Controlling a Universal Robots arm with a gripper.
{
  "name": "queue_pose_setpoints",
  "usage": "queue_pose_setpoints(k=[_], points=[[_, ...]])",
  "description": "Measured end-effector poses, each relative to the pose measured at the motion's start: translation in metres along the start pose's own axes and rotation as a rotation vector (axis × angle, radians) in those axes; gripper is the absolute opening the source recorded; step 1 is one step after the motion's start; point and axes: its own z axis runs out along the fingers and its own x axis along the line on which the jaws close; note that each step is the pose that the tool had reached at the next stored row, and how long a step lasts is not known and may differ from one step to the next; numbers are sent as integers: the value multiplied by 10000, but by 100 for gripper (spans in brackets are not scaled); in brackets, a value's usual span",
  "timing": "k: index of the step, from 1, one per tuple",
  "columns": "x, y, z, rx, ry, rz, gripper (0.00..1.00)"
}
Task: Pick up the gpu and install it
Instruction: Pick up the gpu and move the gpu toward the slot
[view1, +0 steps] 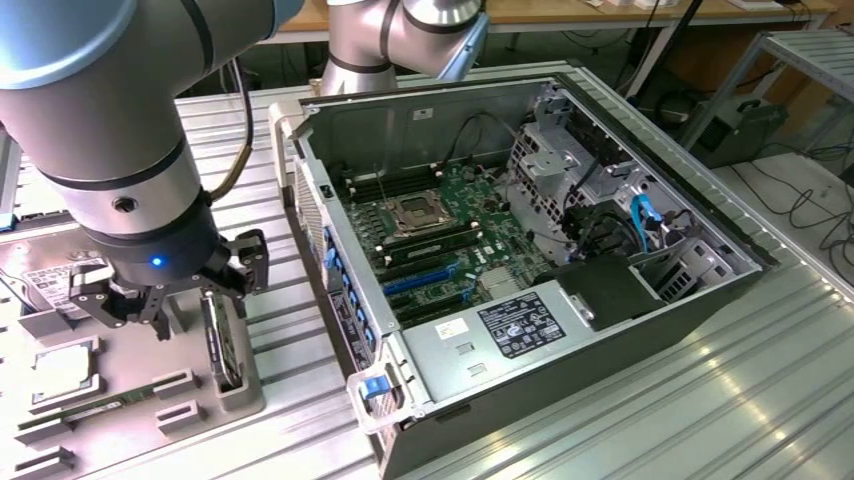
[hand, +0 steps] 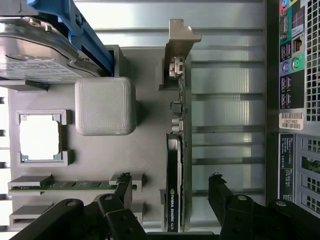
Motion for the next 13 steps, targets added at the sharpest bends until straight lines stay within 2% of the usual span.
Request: queue_pose_setpoints(k=[5, 13], points=[[2, 98, 42, 0, -2, 1, 72], [4, 94, 198, 21, 0, 36, 72]])
